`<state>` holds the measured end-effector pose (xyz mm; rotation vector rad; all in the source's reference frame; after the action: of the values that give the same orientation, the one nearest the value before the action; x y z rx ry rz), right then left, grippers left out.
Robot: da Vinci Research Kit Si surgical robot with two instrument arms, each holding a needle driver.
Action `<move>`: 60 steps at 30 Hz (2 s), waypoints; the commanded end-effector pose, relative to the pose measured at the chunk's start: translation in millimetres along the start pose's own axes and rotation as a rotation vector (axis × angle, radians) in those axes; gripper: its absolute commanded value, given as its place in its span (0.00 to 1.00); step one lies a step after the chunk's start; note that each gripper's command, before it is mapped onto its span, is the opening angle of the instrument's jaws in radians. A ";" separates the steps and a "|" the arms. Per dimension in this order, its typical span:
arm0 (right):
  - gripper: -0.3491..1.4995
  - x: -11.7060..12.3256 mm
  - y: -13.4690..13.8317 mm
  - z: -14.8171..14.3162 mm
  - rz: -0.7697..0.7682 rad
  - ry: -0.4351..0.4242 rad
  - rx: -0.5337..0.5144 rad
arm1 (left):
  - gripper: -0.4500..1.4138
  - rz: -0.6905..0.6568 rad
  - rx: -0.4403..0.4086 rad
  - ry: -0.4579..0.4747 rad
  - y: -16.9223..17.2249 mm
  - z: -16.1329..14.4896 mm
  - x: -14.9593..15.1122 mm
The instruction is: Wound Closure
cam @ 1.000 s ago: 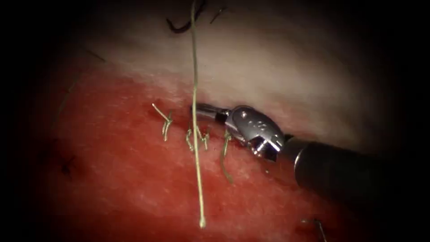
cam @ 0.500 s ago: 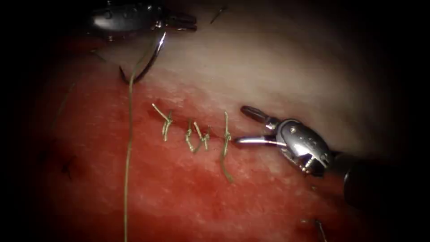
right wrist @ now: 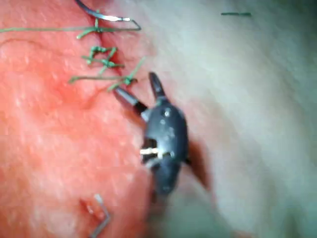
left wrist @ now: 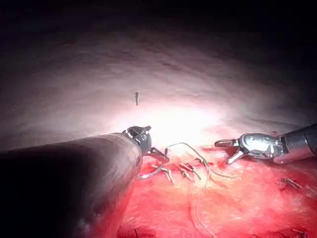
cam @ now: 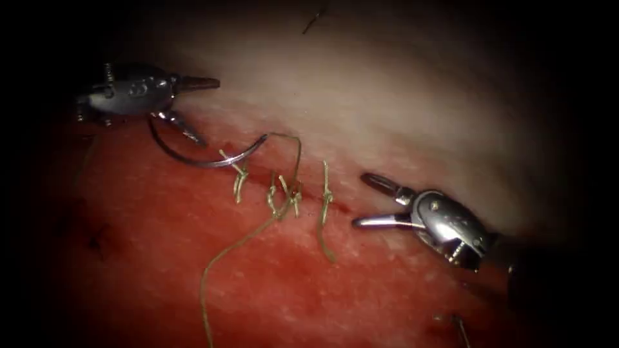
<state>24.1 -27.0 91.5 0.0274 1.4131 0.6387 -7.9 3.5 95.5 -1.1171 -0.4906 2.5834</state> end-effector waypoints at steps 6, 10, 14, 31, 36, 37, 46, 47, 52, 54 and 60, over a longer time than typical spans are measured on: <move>0.94 -0.6 0.1 0.4 0.001 -0.002 0.006 | 0.77 -0.068 -0.024 -0.058 0.4 -3.7 -2.4; 0.94 -0.6 0.3 0.5 0.001 -0.003 0.004 | 0.64 -0.099 -0.033 0.069 3.2 -3.0 -0.9; 0.94 -0.6 0.4 0.3 0.001 -0.005 0.001 | 0.50 -0.089 -0.075 0.170 9.0 1.6 3.2; 0.93 -0.7 1.0 -0.6 0.001 -0.012 -0.012 | 0.42 0.065 0.093 0.180 17.2 17.5 5.7; 0.93 -0.6 1.0 -0.6 0.001 -0.012 -0.012 | 0.42 0.080 0.129 0.147 17.0 18.7 5.6; 0.93 -0.6 1.0 -0.6 0.001 -0.012 -0.013 | 0.42 0.084 0.146 0.137 16.8 18.8 5.5; 0.93 -0.8 0.8 -0.3 -0.001 -0.012 -0.014 | 0.00 0.102 0.143 0.109 16.2 20.2 5.4; 0.93 -0.8 0.8 -0.3 -0.001 -0.012 -0.014 | 0.00 0.102 0.143 0.109 16.2 20.2 5.4; 0.93 -0.8 0.8 -0.3 -0.001 -0.011 -0.014 | 0.00 0.133 0.117 0.124 15.9 19.9 5.5; 0.93 -0.9 0.6 -0.3 -0.014 -0.031 -0.006 | 0.00 0.124 0.107 0.136 14.5 18.7 6.2; 0.93 -1.1 0.0 0.2 -0.058 -0.056 0.025 | 0.00 0.107 0.106 0.172 12.1 17.2 7.1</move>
<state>23.9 -27.7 91.7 -0.0021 1.3490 0.5399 -26.0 -7.4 96.2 -1.3501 -0.2588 2.5359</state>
